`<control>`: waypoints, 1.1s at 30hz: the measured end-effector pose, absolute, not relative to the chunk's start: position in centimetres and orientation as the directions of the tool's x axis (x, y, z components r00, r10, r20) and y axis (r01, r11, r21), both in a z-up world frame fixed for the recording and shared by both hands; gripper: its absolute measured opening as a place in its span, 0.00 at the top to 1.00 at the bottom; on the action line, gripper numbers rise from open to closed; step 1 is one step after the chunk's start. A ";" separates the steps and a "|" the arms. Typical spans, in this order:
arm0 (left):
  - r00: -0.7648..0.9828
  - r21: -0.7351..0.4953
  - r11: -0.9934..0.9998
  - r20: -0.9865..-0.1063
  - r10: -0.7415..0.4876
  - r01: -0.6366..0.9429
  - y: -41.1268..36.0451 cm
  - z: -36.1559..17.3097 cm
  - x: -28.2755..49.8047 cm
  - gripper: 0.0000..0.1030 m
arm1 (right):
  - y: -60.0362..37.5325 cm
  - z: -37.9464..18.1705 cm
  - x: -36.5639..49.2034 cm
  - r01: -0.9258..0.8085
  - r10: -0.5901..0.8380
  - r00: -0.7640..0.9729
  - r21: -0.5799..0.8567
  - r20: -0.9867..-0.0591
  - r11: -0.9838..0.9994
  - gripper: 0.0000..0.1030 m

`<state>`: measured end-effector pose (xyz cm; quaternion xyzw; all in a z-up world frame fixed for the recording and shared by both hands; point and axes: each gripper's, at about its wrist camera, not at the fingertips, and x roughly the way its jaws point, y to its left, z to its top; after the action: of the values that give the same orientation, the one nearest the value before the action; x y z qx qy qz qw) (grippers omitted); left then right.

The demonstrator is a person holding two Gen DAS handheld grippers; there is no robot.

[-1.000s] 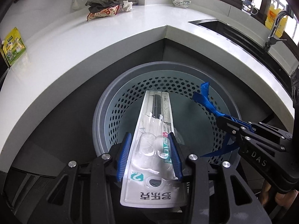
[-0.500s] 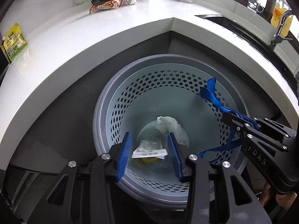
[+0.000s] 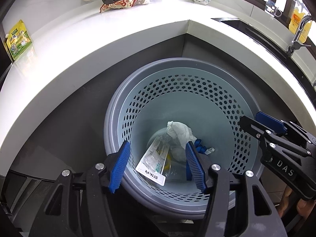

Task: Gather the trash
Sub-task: 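Raise both tools from the bin and move toward the dark cloth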

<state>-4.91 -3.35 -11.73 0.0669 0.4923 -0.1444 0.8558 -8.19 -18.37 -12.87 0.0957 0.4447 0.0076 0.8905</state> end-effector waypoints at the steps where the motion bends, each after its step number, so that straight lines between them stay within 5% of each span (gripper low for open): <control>1: 0.474 -0.027 0.949 -0.862 -0.181 0.313 -3.3 -11.8 -4.9 0.44 | -18.4 -12.8 -8.2 0.072 0.097 0.605 0.176 -0.790 0.982 0.54; 33: 0.498 -0.034 0.950 -0.846 -0.194 0.311 -2.6 -11.1 -4.5 0.31 | -19.5 -11.3 -9.6 0.109 0.102 0.627 0.216 -0.772 0.970 0.47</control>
<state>-4.50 -2.58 -11.09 0.0614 0.4794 -0.1463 0.8631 -9.60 -19.53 -11.30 0.1219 0.4318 -0.0021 0.8937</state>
